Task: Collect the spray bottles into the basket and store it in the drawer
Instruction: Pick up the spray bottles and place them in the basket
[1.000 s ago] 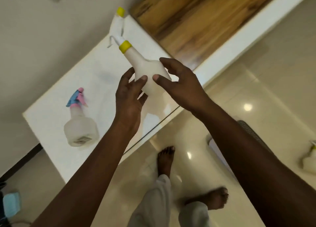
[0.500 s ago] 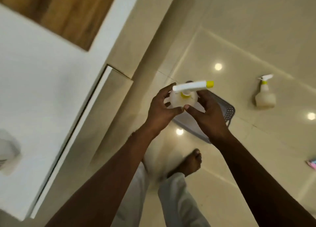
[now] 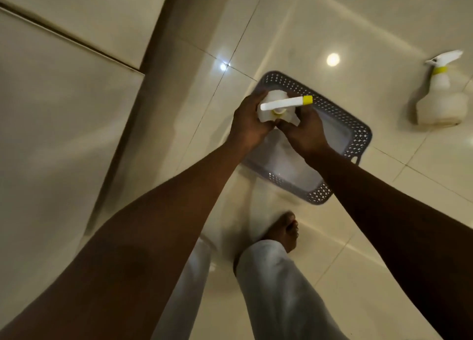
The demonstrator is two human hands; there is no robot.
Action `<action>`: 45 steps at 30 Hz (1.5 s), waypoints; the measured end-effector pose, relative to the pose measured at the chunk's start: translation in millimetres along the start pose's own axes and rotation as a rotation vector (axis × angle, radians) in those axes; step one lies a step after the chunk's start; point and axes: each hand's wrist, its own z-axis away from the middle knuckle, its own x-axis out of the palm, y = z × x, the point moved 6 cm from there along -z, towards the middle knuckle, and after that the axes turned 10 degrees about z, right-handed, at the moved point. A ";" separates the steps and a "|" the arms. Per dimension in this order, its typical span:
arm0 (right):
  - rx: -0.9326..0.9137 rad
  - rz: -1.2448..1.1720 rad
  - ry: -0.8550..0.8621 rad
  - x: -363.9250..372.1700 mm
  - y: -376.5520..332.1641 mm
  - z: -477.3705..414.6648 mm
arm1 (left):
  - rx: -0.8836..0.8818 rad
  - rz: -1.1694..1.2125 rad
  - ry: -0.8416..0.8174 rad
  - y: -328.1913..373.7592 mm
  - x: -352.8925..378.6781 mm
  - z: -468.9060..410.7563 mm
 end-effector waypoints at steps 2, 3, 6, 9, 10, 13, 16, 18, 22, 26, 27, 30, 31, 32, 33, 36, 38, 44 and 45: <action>0.005 0.015 -0.002 5.1 7.6 -14.1 | -0.002 -0.013 0.001 -7.5 5.4 -9.6; 0.010 0.013 0.003 6.6 10.2 -19.7 | 0.000 -0.026 -0.002 -10.1 7.9 -14.2; 0.020 0.003 0.017 10.2 16.8 -31.6 | -0.021 -0.051 -0.004 -15.0 13.8 -24.1; 0.035 -0.004 0.024 13.3 19.8 -35.4 | -0.026 -0.061 -0.012 -15.2 14.8 -27.9; 0.042 -0.008 0.021 14.1 20.5 -35.3 | -0.028 -0.055 -0.025 -14.9 15.4 -27.9; 0.078 -0.006 0.032 14.1 20.7 -32.5 | -0.052 -0.053 -0.075 -10.8 11.1 -25.1; 0.139 -0.046 0.055 10.8 19.5 -19.1 | -0.072 -0.010 -0.070 7.4 -4.6 -12.8; 0.199 -0.051 0.054 8.6 16.6 3.0 | -0.074 0.011 -0.038 24.7 -25.7 5.8; 0.247 0.065 0.023 4.6 -7.0 68.7 | -0.096 0.059 0.004 59.0 -75.0 59.0; 0.164 0.097 -0.106 15.4 -77.2 141.7 | -0.039 0.117 0.072 105.4 -147.2 130.4; 0.133 0.101 -0.140 20.6 -100.9 157.5 | -0.011 0.106 0.101 118.6 -170.5 149.6; 0.036 0.092 -0.229 40.4 -178.3 196.2 | 0.076 0.058 0.219 157.1 -247.8 204.3; -0.009 0.083 -0.254 49.7 -208.8 206.5 | 0.099 0.067 0.265 168.0 -277.8 222.4; -0.060 0.078 -0.274 58.9 -239.1 215.7 | 0.111 0.089 0.306 176.2 -307.0 239.3; -0.110 0.075 -0.293 69.4 -268.5 224.3 | 0.131 0.101 0.355 181.6 -335.7 256.9; -0.223 0.034 -0.354 103.5 -347.8 243.3 | 0.189 0.081 0.538 187.9 -416.2 303.2; -0.258 0.001 -0.394 132.1 -394.5 252.1 | 0.198 0.055 0.695 181.9 -469.3 331.3; -0.296 -0.036 -0.502 232.9 -495.1 270.2 | 0.053 -0.044 1.101 140.3 -596.9 385.7; -0.286 -0.034 -0.522 249.1 -505.0 272.3 | -0.003 -0.032 1.122 130.3 -609.6 387.2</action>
